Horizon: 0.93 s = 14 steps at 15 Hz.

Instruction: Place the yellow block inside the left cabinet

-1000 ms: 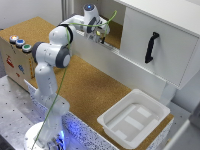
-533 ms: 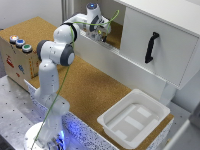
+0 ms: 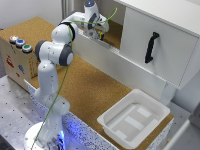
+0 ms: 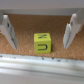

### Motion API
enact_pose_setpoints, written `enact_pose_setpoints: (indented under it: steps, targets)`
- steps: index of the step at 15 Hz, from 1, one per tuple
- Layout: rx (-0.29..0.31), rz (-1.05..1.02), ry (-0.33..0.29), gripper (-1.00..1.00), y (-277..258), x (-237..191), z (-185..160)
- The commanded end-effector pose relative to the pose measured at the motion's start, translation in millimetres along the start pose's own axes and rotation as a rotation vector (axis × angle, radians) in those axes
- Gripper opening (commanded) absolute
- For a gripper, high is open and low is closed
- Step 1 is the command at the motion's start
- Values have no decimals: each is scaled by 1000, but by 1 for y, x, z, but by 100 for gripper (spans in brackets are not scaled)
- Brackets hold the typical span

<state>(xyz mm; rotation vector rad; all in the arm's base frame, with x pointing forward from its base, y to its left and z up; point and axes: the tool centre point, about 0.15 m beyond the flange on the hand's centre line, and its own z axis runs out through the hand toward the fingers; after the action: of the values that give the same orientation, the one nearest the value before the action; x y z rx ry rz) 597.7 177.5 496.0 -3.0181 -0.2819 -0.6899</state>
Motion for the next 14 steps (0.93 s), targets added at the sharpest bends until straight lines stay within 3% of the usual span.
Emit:
enact_pose_setpoints:
  steps: [1, 6, 14]
  targets:
    - [-61, 38, 38, 100, 4, -89, -43]
    - [-111, -15, -119, 100, -24, -171, -51]
    - [-111, -15, -119, 100, -24, -171, -51]
